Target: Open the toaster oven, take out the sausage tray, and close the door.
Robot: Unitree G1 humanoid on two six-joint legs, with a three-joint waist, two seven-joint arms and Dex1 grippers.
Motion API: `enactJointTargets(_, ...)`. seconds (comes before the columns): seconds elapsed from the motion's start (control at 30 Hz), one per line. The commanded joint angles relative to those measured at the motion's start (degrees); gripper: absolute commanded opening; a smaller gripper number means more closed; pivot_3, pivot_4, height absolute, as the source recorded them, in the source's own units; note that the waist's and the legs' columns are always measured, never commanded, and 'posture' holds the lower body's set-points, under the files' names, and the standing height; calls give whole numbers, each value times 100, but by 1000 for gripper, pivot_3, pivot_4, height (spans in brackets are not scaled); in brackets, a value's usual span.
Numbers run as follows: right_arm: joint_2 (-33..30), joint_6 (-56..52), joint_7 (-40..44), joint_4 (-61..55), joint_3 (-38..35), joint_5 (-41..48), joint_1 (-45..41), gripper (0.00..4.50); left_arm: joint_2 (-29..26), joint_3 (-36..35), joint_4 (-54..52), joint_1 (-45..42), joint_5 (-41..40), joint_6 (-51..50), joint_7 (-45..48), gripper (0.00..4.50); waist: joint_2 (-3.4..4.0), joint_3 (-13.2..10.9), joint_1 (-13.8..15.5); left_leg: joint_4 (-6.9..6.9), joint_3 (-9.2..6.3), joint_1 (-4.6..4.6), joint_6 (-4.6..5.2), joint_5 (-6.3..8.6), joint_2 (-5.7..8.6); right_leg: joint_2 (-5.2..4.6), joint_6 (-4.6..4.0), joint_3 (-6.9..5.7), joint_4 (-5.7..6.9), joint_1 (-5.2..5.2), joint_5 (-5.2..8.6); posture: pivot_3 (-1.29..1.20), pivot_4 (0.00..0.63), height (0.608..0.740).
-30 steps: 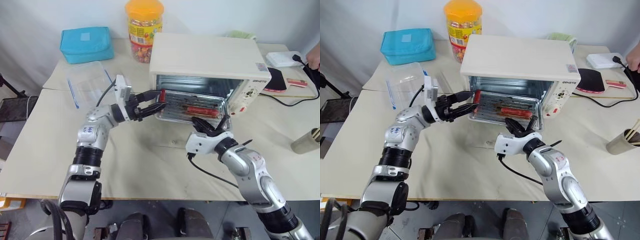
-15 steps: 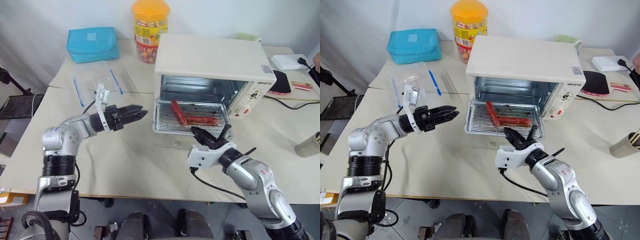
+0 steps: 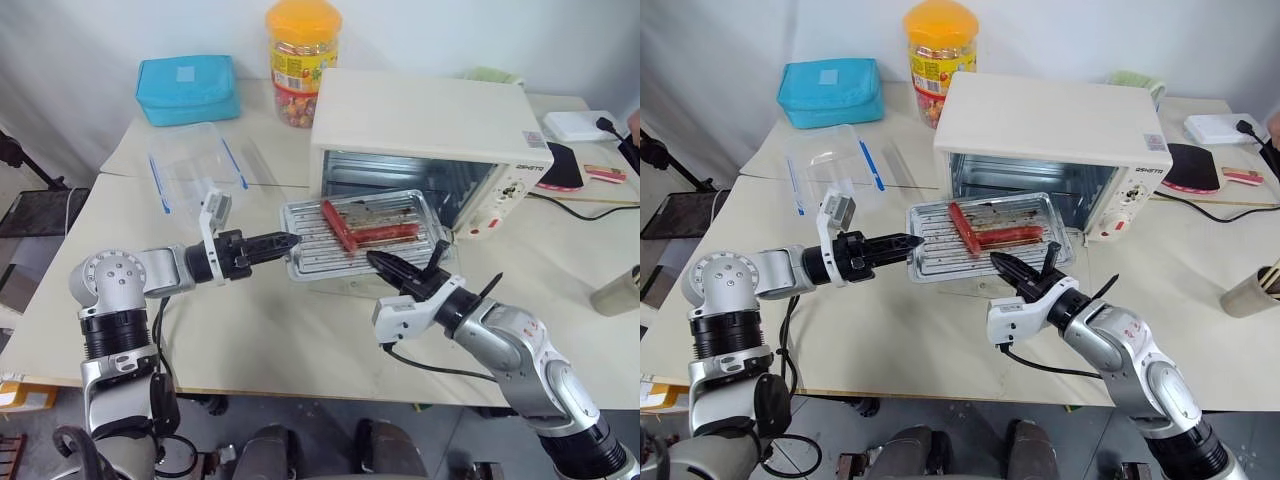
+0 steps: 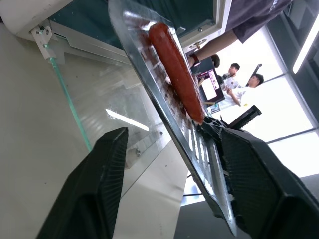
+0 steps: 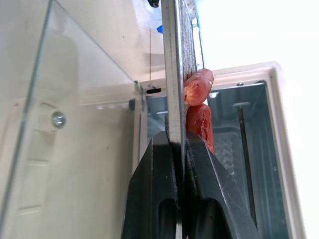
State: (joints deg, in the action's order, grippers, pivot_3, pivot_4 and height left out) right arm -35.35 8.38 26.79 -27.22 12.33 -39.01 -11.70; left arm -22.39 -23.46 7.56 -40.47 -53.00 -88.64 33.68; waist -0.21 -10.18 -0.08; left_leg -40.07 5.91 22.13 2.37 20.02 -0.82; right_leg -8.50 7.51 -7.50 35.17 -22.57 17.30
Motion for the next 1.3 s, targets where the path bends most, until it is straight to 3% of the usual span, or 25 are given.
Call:
enactJointTargets(0.03, 48, 175, -55, -88, -49, 102, -79, 0, 172, -337, -89, -174, -209, -326, -255, 1725, 0, 0, 3, 0, 0, 0, 0, 0, 1, 0, 0, 0, -1, 0, 0, 0, 150, 740)
enactJointTargets(0.23, 119, 282, 56, -61, 95, 155, -94, 0, 592, -706, 122, -171, -552, -386, -1025, 97, 0, 0, -2, 0, -2, -1, -1, -1, 1, 0, 0, 1, -1, 2, 0, 0, 150, 740)
enactJointTargets(0.4, 168, 221, 181, -71, 44, 315, -18, 0, 529, -721, 538, -112, -1484, -386, -1667, 5, -1, 0, -1, 0, -3, -1, -2, -1, 1, -1, 0, 2, -1, 2, 0, 0, 150, 740)
enactJointTargets(0.47, 220, -19, 475, -138, -67, 881, 131, 0, 422, -756, 764, -81, -1944, -386, -2018, 5, -1, 0, 1, 0, -6, -2, -2, -1, 1, -1, 0, 3, 1, 2, 0, 0, 150, 740)
enactJointTargets(0.63, 83, 0, 661, -190, -304, 1342, 268, 1608, 174, -828, 1220, 58, -3142, -386, -3047, 0, -1, 0, -5, -1, -21, -4, -2, -1, 4, -1, 0, 4, 1, 11, 0, 0, 150, 740)
enactJointTargets(0.77, -110, 196, 946, -211, -628, 2292, 576, 2955, -68, -734, 1172, 471, -4434, -155, -3869, 0, -1, 0, -5, -1, -28, -5, -2, -1, 5, -2, 0, 10, 5, 12, 0, 0, 150, 740)
enactJointTargets(0.87, -403, 535, 1156, -111, -1134, 3005, 917, 2955, -518, -251, 828, 1155, -5791, 398, -4332, 0, -1, 0, -18, 1, -36, -8, -2, -1, 8, -4, 0, 22, 14, 12, 0, 0, 150, 740)
enactJointTargets(0.93, -572, 726, 1301, 47, -1444, 3449, 1161, 2955, -692, -167, 603, 1505, -5999, 580, -4264, 0, -1, 0, -11, 2, -42, -9, -2, -1, 9, -2, 0, 45, 16, 12, 0, 0, 150, 740)
enactJointTargets(1.03, -756, 761, 1604, 562, -2140, 4350, 1533, 2381, -980, -414, 290, 2202, -6000, 737, -3933, 0, -1, 0, 3, -1, -41, -16, -4, -3, 11, 2, -2, 62, 4, 29, 1, 0, 150, 740)
enactJointTargets(1.23, -994, 645, 2301, 1958, -2760, 5410, 1478, 343, -1105, -1208, -333, 3606, -6000, 1148, -3431, 0, 1, -1, -31, 17, -37, -96, -7, 3, 9, 5, -7, 89, -28, 110, 4, 0, 150, 740)
enactJointTargets(1.3, -1023, 619, 2546, 2406, -2792, 5616, 1366, 17, -1033, -1423, -533, 3937, -6000, 1317, -3327, 0, 0, -1, -35, 24, -34, -100, -11, 6, 4, 7, -13, 113, -30, 109, 7, 0, 150, 740)
